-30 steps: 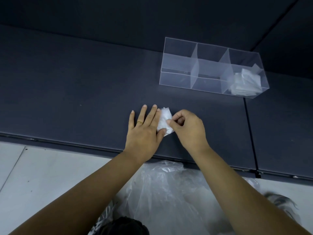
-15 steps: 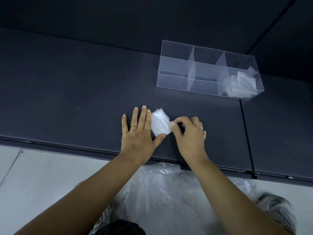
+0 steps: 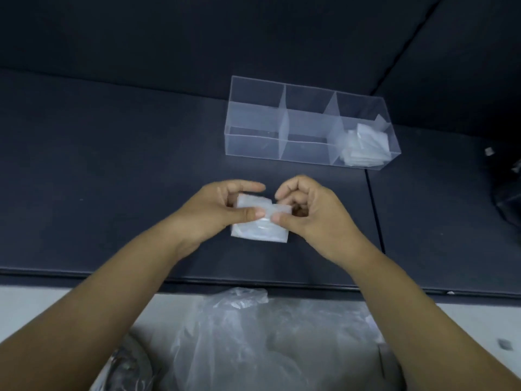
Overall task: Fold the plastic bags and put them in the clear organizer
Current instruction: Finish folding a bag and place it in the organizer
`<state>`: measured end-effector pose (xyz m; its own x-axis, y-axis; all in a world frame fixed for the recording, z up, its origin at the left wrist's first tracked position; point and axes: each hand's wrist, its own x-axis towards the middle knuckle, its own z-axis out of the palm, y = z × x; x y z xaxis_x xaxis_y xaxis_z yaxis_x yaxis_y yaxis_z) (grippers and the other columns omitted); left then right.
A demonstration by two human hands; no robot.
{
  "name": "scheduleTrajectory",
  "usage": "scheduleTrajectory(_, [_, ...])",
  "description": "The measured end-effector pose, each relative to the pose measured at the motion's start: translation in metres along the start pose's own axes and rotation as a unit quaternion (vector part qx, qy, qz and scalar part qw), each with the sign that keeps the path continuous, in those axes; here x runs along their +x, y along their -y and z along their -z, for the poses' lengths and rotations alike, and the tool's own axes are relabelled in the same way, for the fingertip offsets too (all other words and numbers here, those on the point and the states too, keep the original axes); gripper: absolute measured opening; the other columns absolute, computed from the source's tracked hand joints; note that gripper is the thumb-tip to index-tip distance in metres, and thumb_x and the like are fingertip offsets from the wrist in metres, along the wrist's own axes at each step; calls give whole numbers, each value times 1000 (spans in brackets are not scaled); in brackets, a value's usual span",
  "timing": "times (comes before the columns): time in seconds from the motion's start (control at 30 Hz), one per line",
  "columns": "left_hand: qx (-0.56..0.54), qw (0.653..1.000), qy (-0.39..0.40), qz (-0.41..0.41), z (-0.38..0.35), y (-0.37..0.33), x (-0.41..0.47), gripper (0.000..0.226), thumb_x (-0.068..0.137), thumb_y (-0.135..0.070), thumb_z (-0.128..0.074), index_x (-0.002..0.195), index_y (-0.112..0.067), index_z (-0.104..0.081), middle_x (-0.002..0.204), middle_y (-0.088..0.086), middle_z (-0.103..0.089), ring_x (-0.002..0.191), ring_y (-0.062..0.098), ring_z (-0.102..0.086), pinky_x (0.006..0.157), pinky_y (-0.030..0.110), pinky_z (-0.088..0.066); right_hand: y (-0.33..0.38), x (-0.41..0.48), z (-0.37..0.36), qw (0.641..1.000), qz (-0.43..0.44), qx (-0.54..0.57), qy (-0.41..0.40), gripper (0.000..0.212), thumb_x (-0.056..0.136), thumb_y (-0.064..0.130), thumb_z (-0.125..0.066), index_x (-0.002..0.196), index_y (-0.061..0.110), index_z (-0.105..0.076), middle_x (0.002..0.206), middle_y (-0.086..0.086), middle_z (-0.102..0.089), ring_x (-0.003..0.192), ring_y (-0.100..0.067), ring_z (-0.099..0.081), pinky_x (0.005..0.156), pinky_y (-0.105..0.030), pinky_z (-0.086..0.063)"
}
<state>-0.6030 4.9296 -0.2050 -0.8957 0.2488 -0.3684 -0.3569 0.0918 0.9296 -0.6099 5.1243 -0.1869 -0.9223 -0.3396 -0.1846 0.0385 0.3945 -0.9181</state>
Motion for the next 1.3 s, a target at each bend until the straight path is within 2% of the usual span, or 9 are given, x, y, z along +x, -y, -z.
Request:
scheduleTrajectory(0.1, [-91, 995, -33, -39, -28, -18, 19, 39, 68, -15, -76, 107, -17, -68, 97, 1, -75, 90, 12, -70, 72, 17, -53, -2, -4, 31, 991, -70, 110, -5, 27, 83, 14, -73, 109, 19, -65, 90, -7, -72, 83, -14, -66, 81, -23, -52])
scheduleTrajectory(0.2, [-84, 992, -61, -76, -50, -34, 40, 27, 78, -9, -75, 102, -19, -69, 83, -8, -74, 80, 7, -69, 71, 12, -51, -11, 0, 55, 985, -104, 130, -47, 13, 85, 19, -70, 72, 21, -72, 67, 9, -67, 61, -1, -58, 62, -11, -45])
scheduleTrajectory(0.33, [53, 970, -189, -141, -50, -47, 69, 14, 85, -13, -70, 89, -26, -66, 72, -4, -66, 65, -2, -61, 64, 6, -46, -27, 36, 117, 952, -105, 122, -259, 20, 85, 15, -71, 66, 15, -63, 59, 9, -62, 49, 3, -51, 47, -8, -39])
scheduleTrajectory(0.43, [285, 907, -231, -205, -42, -44, 83, 14, 90, -19, -64, 104, -22, -63, 100, -4, -64, 96, 5, -57, 90, 20, -45, -47, 71, 158, 922, -147, 34, -357, 21, 84, 19, -73, 68, 14, -60, 70, 1, -61, 62, -9, -54, 50, -12, -43])
scheduleTrajectory(0.67, [579, 777, -164, -187, -34, 0, 90, 77, 94, -49, -44, 153, -18, -5, 161, -1, -8, 148, 18, 6, 115, 34, 16, -70, 110, 168, 869, -205, -250, -375, 25, 74, 34, -75, 92, 19, -68, 114, -8, -64, 110, -29, -57, 96, -39, -46])
scheduleTrajectory(0.9, [613, 758, -132, -181, -28, 1, 89, 83, 94, -50, -41, 151, -20, 11, 161, -2, 7, 146, 16, 17, 116, 36, 18, -68, 113, 169, 901, -151, -214, -347, 24, 80, 10, -68, 66, 22, -52, 119, -11, -50, 111, -31, -54, 100, -41, -44])
scheduleTrajectory(1.03, [618, 755, -131, -176, -27, 2, 90, 85, 95, -52, -39, 150, -20, 16, 160, -3, 12, 145, 16, 20, 115, 37, 19, -73, 117, 165, 912, -250, -141, -291, 41, 74, 34, -69, 109, 13, -67, 128, -9, -54, 117, -28, -52, 102, -40, -44])
scheduleTrajectory(1.13, [621, 752, -130, -178, -27, 2, 89, 85, 95, -52, -40, 150, -20, 15, 160, -3, 13, 145, 16, 21, 115, 37, 19, -75, 125, 170, 929, -260, -127, -231, 24, 76, 28, -76, 97, 20, -69, 130, -10, -57, 121, -31, -52, 104, -42, -43])
scheduleTrajectory(1.3, [620, 754, -128, -175, -27, 1, 89, 83, 95, -52, -38, 151, -20, 14, 160, -2, 15, 144, 16, 23, 116, 38, 18, -73, 143, 179, 877, -359, -260, -188, 86, 71, 54, -77, 141, 17, -45, 147, -4, -38, 137, -27, -36, 111, -36, -35])
